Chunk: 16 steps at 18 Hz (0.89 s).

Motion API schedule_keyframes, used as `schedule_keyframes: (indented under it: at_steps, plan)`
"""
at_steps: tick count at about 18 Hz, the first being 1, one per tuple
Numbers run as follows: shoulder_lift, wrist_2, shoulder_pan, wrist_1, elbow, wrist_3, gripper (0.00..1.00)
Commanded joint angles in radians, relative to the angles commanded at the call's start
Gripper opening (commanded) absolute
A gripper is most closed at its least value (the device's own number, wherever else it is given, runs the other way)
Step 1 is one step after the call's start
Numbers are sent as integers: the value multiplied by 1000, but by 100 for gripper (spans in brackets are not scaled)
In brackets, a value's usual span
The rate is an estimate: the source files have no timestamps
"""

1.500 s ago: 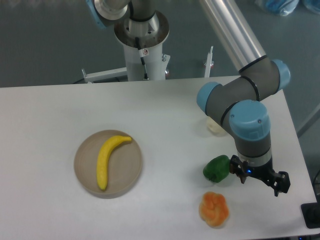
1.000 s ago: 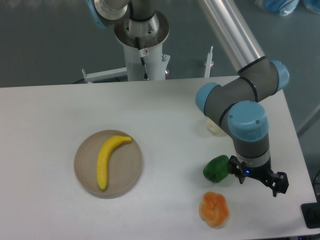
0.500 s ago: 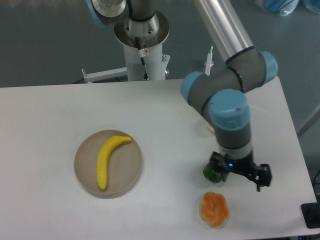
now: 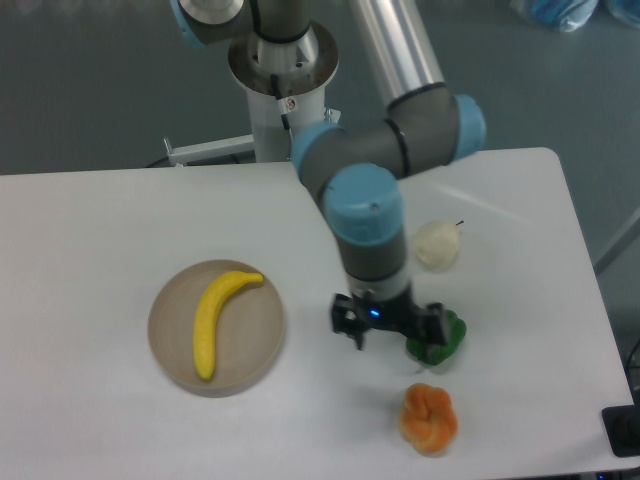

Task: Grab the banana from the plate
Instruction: 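Move the open gripper from beside the green pepper over the banana on the plate, then lower the gripper onto the banana's stem end and close on it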

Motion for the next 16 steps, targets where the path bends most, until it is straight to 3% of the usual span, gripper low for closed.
schedule_keyframes:
  at_steps: [3, 9, 11, 16]
  plan:
    - [18, -46, -60, 2, -68, -90, 100]
    - [-9, -86, -178, 0, -84, -179, 100]
    - [-15, -88, -213, 2, -117, -181, 100]
    - [-27, -77, -267, 3, -134, -218, 100]
